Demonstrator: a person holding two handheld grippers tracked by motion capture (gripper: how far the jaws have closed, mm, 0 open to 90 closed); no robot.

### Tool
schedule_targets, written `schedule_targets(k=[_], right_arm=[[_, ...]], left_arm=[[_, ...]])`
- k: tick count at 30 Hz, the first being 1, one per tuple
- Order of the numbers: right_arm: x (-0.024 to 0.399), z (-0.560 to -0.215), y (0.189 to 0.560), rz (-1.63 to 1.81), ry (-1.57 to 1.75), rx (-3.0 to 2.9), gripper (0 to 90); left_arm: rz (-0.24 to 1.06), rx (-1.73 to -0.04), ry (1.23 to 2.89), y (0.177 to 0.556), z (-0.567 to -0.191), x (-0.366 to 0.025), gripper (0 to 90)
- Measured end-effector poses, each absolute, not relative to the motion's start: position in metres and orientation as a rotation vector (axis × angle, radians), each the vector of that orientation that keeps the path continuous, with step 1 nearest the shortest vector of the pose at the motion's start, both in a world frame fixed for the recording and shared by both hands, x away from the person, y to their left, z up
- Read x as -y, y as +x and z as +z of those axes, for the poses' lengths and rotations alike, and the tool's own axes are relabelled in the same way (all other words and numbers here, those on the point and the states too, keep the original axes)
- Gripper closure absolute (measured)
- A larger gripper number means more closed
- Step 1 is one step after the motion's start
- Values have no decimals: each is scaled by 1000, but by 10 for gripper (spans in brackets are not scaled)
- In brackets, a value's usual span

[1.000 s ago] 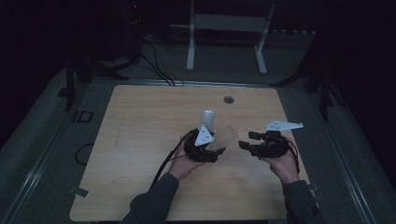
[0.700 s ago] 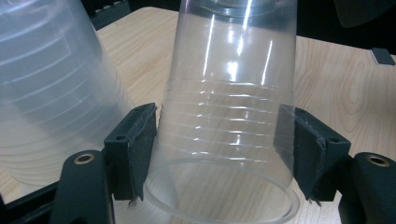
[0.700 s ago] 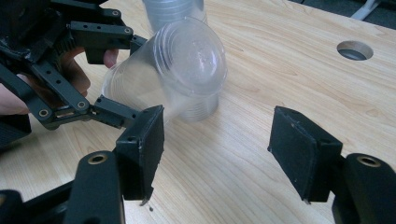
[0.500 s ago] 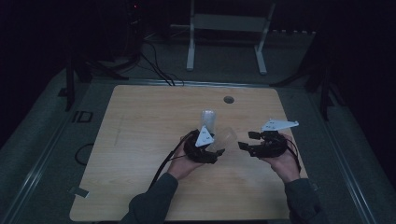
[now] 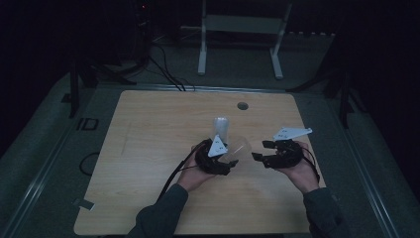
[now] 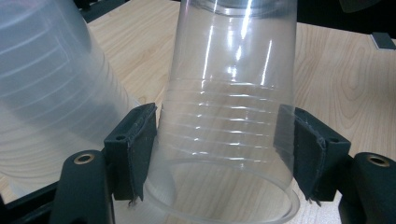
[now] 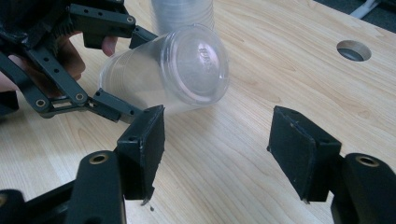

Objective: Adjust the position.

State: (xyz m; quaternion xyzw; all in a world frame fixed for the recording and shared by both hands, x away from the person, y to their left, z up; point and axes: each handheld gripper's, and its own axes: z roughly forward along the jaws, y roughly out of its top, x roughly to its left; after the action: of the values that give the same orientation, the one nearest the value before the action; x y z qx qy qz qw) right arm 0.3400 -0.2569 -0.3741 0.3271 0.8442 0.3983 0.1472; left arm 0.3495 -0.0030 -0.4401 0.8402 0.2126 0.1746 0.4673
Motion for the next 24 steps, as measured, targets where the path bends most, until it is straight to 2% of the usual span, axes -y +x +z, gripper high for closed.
schedule_targets(k=[24], right_arm=[[252, -375, 339, 1016, 855, -2517, 359]], left_arm=[[416, -500, 2116, 349, -442, 1, 309]])
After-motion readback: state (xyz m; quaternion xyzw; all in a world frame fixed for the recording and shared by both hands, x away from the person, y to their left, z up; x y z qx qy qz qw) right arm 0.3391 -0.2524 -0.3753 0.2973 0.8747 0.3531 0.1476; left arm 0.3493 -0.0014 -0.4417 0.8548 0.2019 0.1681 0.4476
